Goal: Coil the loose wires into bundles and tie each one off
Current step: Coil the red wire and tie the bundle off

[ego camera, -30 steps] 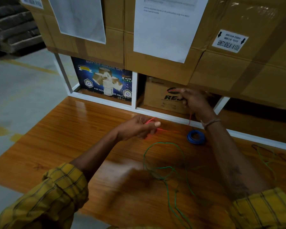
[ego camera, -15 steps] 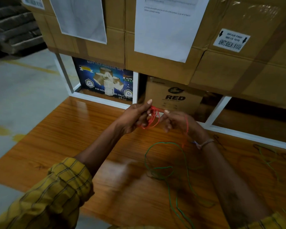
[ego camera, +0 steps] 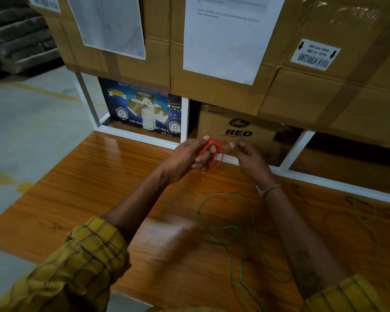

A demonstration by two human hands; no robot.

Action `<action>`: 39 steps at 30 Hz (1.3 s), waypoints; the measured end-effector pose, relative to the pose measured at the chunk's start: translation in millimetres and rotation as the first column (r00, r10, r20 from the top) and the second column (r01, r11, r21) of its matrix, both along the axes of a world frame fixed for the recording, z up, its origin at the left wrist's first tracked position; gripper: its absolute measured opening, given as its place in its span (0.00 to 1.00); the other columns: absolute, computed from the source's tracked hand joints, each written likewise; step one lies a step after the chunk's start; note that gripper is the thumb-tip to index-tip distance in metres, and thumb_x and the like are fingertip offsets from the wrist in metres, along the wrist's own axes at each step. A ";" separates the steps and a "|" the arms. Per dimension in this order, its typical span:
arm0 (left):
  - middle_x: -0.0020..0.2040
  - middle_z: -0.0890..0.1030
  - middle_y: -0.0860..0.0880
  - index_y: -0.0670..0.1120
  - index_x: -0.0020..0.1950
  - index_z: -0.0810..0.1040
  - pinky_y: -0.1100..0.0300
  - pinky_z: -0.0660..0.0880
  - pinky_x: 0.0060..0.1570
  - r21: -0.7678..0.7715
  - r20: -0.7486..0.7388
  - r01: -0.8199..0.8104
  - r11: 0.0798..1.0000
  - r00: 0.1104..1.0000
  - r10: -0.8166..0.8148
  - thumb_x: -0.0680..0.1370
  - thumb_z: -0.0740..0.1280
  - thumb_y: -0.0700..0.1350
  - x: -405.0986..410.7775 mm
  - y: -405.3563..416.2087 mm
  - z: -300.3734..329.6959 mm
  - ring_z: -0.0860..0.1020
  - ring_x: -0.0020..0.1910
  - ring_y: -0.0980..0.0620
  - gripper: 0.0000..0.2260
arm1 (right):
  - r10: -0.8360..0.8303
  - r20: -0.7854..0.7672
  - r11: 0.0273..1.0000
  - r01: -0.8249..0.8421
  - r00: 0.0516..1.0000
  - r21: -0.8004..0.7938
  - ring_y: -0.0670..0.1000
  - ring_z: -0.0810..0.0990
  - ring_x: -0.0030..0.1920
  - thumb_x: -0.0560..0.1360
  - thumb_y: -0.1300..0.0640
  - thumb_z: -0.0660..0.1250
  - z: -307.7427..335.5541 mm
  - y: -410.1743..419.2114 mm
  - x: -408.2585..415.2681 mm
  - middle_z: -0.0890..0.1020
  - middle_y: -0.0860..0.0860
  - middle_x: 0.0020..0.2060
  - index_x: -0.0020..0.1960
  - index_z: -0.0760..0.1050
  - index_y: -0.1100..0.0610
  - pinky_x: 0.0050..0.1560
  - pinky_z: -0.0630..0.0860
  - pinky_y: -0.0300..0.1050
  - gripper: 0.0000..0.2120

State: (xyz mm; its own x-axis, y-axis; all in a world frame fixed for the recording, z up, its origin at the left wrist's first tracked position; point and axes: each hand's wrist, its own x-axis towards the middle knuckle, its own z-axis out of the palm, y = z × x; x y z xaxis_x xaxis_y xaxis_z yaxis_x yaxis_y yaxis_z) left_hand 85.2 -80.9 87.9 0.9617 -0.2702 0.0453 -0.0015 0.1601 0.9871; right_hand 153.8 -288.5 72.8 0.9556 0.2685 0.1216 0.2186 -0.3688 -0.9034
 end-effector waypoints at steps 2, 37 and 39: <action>0.33 0.61 0.47 0.39 0.57 0.76 0.55 0.70 0.38 -0.096 -0.009 -0.027 0.995 1.000 0.027 0.90 0.51 0.51 2.2 -2.6 5.3 0.59 0.28 0.51 0.19 | -0.077 -0.080 0.997 0.075 0.994 -0.033 0.42 0.80 0.50 0.84 0.45 0.61 -11.1 3.8 -10.7 0.84 0.42 0.45 0.48 0.82 0.51 0.44 0.71 0.42 0.15; 0.25 0.59 0.49 0.43 0.44 0.79 0.55 0.65 0.30 -0.062 -0.088 -0.011 0.998 0.996 0.006 0.90 0.47 0.51 0.0 -12.1 -1.9 0.53 0.26 0.45 0.26 | -0.101 0.365 0.995 0.099 0.926 0.022 0.46 0.80 0.42 0.78 0.57 0.73 4.8 -1.7 -40.2 0.81 0.48 0.41 0.51 0.86 0.56 0.41 0.75 0.37 0.04; 0.23 0.60 0.52 0.42 0.47 0.76 0.59 0.67 0.27 -0.172 -0.152 -0.066 0.983 0.988 0.040 0.89 0.49 0.50 2.7 -16.7 -2.0 0.51 0.24 0.48 0.22 | -0.181 0.319 0.982 0.157 0.930 0.101 0.43 0.80 0.39 0.78 0.59 0.73 4.8 7.1 -49.2 0.82 0.47 0.39 0.54 0.84 0.54 0.37 0.74 0.34 0.06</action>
